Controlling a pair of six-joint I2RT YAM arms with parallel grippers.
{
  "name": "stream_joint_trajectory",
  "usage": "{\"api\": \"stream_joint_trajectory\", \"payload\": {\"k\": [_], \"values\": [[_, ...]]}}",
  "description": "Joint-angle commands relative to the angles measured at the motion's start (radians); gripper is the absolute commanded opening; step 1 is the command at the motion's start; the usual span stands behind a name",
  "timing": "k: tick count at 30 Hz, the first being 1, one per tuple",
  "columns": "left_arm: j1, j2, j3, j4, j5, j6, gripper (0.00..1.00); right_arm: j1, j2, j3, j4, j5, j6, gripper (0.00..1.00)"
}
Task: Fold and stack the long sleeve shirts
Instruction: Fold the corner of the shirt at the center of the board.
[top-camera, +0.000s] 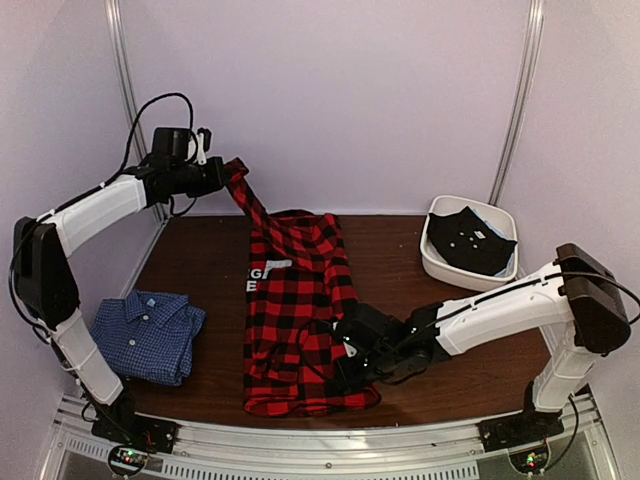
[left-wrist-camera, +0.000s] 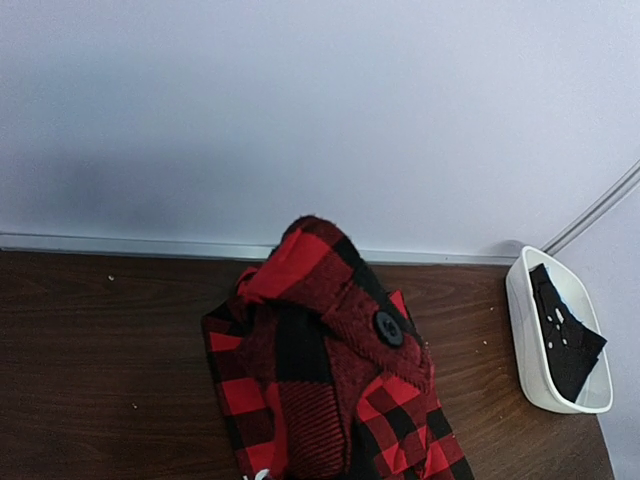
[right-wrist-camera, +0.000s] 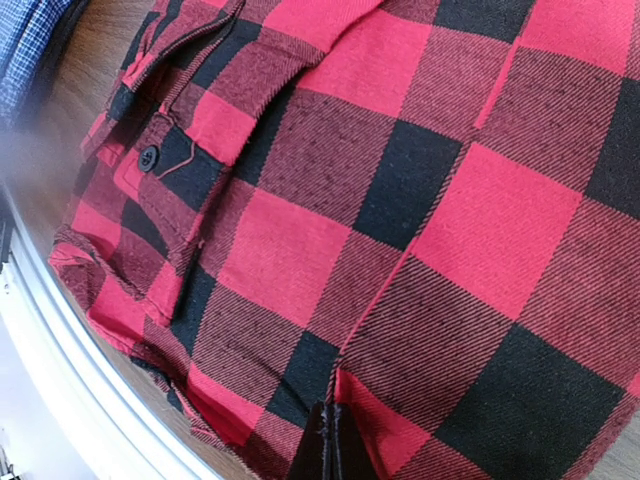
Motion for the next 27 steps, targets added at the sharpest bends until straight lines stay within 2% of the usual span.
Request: {"api": "stream_joint_trajectory", "payload": {"k": [1,16,22,27], "values": [[0.005,-0.008,0.088,0.03,-0.007,0.036,0.0,-0.024,-0.021,0.022,0.014,-0.023,-0.024,0.0],[0.005,0.05,0.232,0.023,0.031,0.062,0.0,-0.049,-0.123,0.044,-0.012,-0.032,-0.086,0.0],[0.005,0.011,0.206,0.016,-0.025,0.082,0.0,-0.048,-0.089,0.041,0.051,-0.128,-0.1,0.0],[0.005,-0.05,0.122,0.024,-0.068,0.093,0.0,-0.037,-0.058,0.042,0.067,-0.177,-0.115,0.0]]}}
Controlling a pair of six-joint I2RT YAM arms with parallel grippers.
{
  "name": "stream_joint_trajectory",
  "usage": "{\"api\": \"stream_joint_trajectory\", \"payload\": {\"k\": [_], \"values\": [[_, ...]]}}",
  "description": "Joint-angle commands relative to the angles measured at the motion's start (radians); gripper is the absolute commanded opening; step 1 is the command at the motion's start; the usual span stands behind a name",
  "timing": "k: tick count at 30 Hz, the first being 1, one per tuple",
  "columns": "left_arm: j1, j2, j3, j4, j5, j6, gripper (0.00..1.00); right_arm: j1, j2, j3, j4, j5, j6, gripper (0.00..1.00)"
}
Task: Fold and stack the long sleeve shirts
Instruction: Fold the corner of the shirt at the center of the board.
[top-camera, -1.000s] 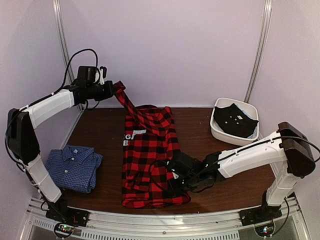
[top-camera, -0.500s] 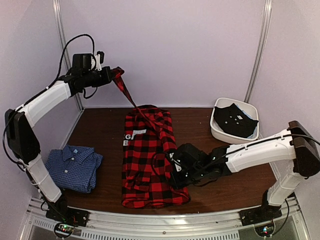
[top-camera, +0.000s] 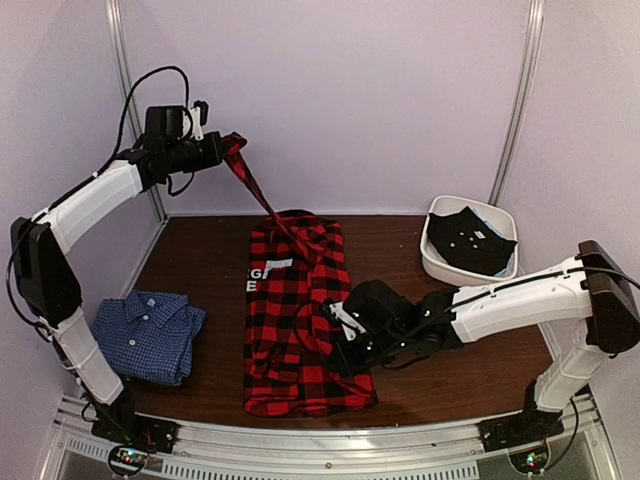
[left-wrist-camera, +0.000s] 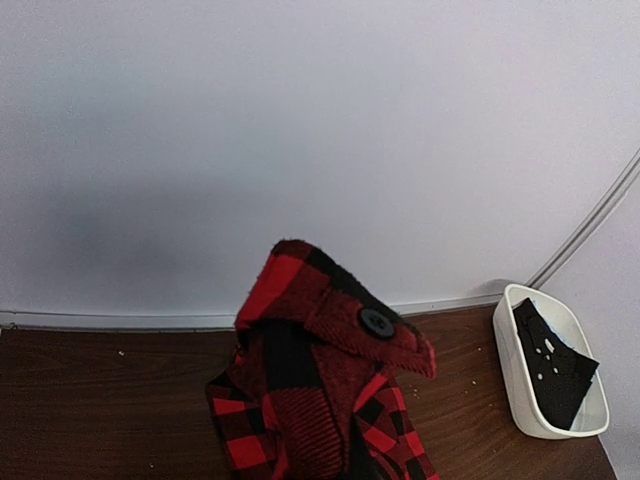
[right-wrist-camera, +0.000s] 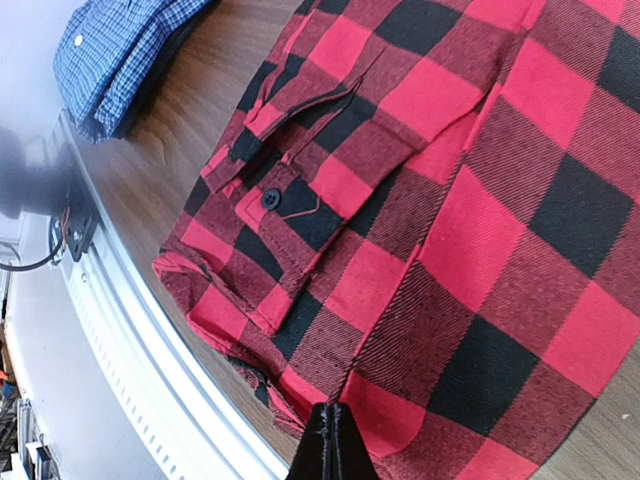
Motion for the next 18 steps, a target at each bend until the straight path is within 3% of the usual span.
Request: {"api": "stream_joint_trajectory", "payload": {"k": [1,18], "values": [[0.004,-0.09,-0.076,0.041,-0.06,0.032,0.0,0.011,0.034,0.017,0.035,-0.063,-0.026,0.0],[0.004,-0.277,-0.353,0.08,-0.116,0.019,0.0,0.032,0.076,-0.009,0.061,-0.097,-0.03,0.0]]}}
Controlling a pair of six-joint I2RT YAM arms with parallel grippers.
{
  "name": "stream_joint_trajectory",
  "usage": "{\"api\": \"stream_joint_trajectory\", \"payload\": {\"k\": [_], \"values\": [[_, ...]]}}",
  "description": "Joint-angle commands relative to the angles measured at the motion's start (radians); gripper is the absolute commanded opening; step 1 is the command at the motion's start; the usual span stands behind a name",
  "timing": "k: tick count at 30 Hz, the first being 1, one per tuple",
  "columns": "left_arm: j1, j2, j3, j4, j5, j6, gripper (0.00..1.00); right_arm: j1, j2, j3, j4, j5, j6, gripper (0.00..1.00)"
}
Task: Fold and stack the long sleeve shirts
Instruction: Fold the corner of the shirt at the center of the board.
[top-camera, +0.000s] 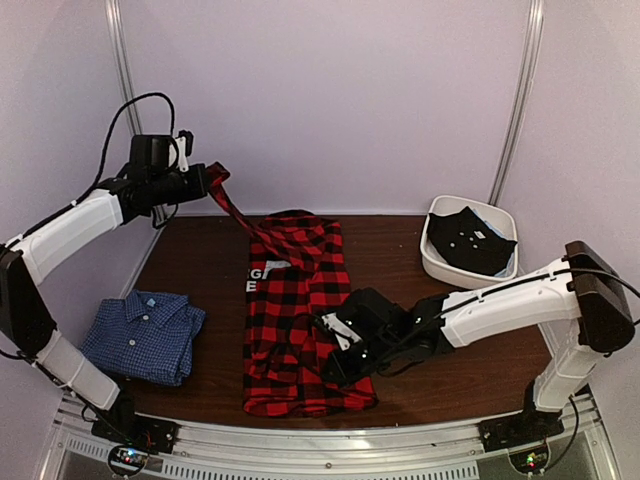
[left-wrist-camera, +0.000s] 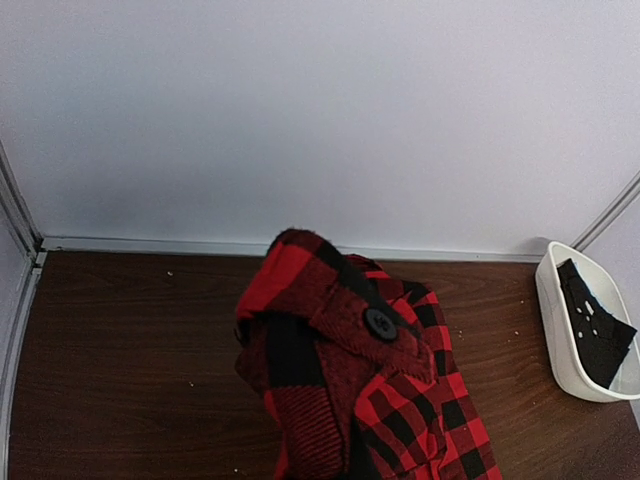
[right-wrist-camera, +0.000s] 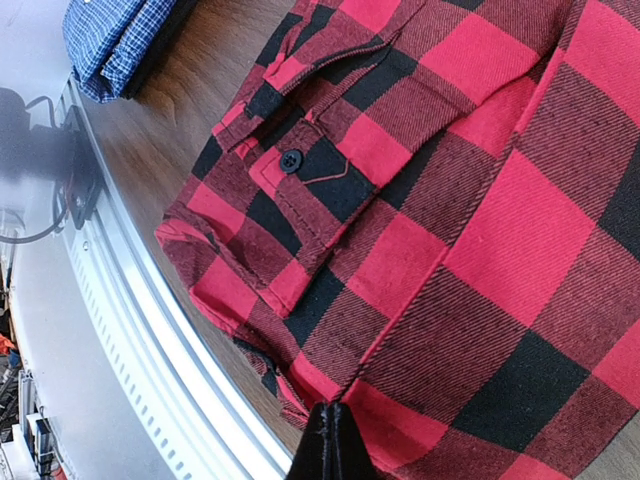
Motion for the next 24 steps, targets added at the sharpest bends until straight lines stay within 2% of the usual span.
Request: {"api": "stream_joint_trajectory", "payload": {"k": [1,8,14,24], "values": [[0.004,-0.059,-0.013,0.069,-0.018,0.007,0.0,0.012,0.026,-0.009,0.031,-0.019,-0.008,0.0],[0.003,-0.121,-0.089,0.064,-0.018,-0.007,0.0,0.012,0.046,-0.009,0.046,-0.02,-0.003,0.0],[0.004,-0.183,-0.177,0.066,-0.083,-0.018,0.0,0.012,0.061,-0.003,0.053,-0.032,-0.001,0.0],[0.004,-0.149,-0.199,0.057,-0.104,-0.024,0.0,0.012,0.079,0.014,0.065,-0.051,0.0,0.0]]}}
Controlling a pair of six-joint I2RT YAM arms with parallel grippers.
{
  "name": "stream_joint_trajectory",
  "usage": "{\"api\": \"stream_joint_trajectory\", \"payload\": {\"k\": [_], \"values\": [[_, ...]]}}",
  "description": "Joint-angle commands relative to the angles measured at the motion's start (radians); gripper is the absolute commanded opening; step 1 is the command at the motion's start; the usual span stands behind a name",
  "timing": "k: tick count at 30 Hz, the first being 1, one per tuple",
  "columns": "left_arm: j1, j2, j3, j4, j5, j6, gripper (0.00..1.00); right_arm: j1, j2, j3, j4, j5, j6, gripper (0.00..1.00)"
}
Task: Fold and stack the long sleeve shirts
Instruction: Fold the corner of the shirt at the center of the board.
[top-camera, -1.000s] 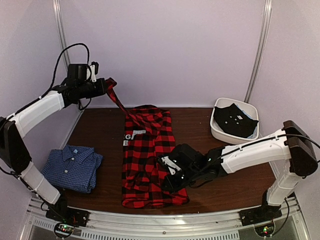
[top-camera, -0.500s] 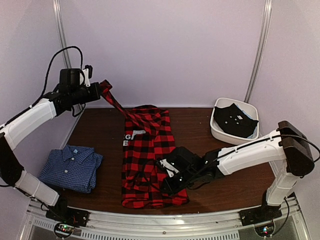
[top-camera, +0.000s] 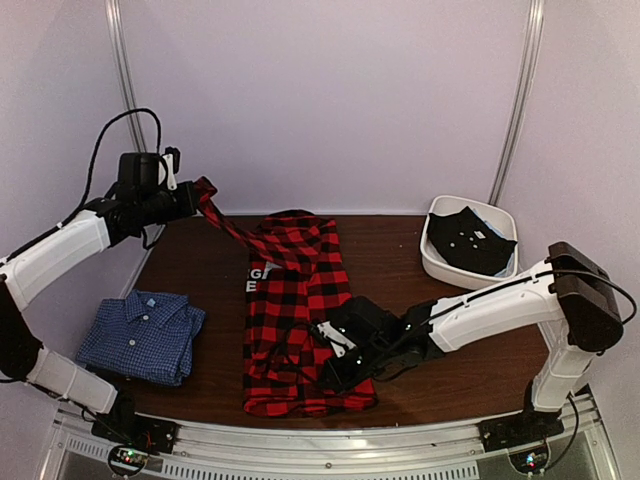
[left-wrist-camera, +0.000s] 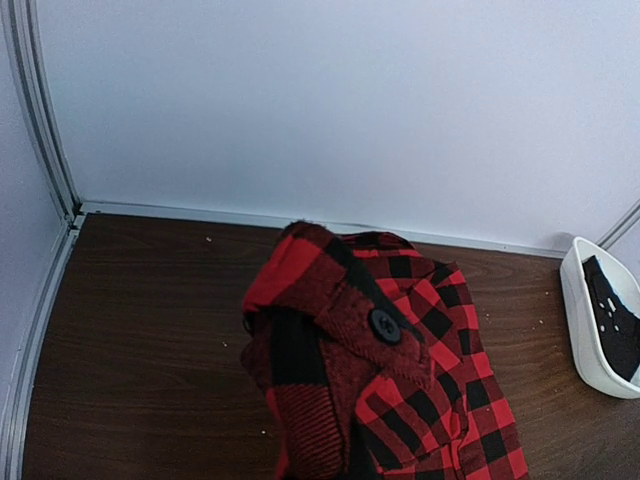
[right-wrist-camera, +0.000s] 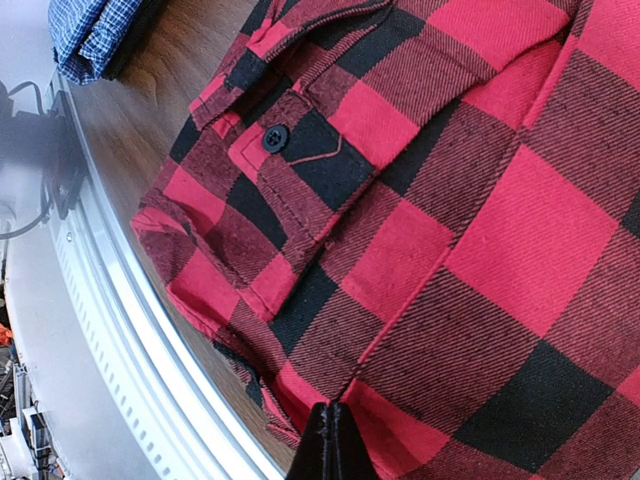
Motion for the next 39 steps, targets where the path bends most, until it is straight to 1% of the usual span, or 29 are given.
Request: {"api": "stream_joint_trajectory", "payload": {"k": [1,10,11,13,16,18,20,23,27,31,36,39], "values": [[0.004,0.017,-0.003,0.045,-0.024,-0.006,0.0,0.007,0.01,0.017,0.027,-0.025,0.0,0.0],[0.003,0.063,-0.001,0.059,0.036,-0.013,0.0,0.007,0.051,0.019,0.06,-0.045,0.005,0.0],[0.003,0.069,-0.001,0.06,0.046,-0.01,0.0,0.007,0.053,0.017,0.063,-0.045,0.006,0.02],[0.001,0.077,-0.003,0.069,0.119,0.0,0.0,0.007,0.048,0.012,0.068,-0.04,0.007,0.14],[-0.015,0.092,-0.004,0.086,0.191,0.017,0.0,0.002,0.025,0.019,0.062,-0.027,0.001,0.31],[-0.029,0.101,-0.004,0.09,0.218,0.025,0.0,-0.004,0.002,0.031,0.047,-0.013,-0.009,0.41],[-0.038,0.113,-0.004,0.099,0.257,0.03,0.0,-0.014,-0.029,0.039,0.033,0.008,-0.018,0.48],[-0.054,0.127,-0.005,0.114,0.293,0.032,0.0,-0.044,-0.081,0.042,0.015,0.047,-0.031,0.53],[-0.086,0.157,0.0,0.133,0.358,0.036,0.0,-0.128,-0.148,0.033,0.005,0.094,-0.038,0.55],[-0.155,0.201,0.012,0.139,0.398,0.044,0.0,-0.22,-0.212,0.004,0.023,0.124,-0.033,0.57],[-0.251,0.288,-0.009,0.181,0.446,-0.011,0.0,-0.307,-0.241,-0.026,0.061,0.126,-0.023,0.58],[-0.314,0.34,-0.037,0.227,0.486,-0.066,0.0,-0.323,-0.236,-0.034,0.074,0.122,-0.018,0.59]]}}
